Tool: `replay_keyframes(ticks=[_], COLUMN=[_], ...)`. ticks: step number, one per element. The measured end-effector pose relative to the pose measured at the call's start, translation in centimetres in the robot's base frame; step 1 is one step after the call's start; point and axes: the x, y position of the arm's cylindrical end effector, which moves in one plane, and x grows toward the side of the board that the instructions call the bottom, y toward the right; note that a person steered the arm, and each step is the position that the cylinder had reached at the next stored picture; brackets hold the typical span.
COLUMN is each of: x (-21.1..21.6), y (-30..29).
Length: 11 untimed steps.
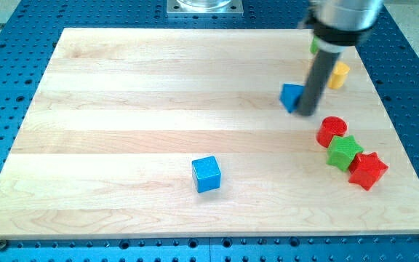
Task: Move the triangle to the cube
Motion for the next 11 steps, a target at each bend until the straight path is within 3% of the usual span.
replay_keyframes(ticks=[1, 2, 3, 4, 5, 6, 7, 8, 9, 10, 11], x=[-2.7, -3.5, 2.6, 2.3, -0.8, -0.9, 4.6, 4.9, 2.3, 5.6, 2.3], y=[4.0, -1.9, -9.8, -8.9, -11.7, -14.4, -11.9, -10.0, -8.1, -9.2, -9.5])
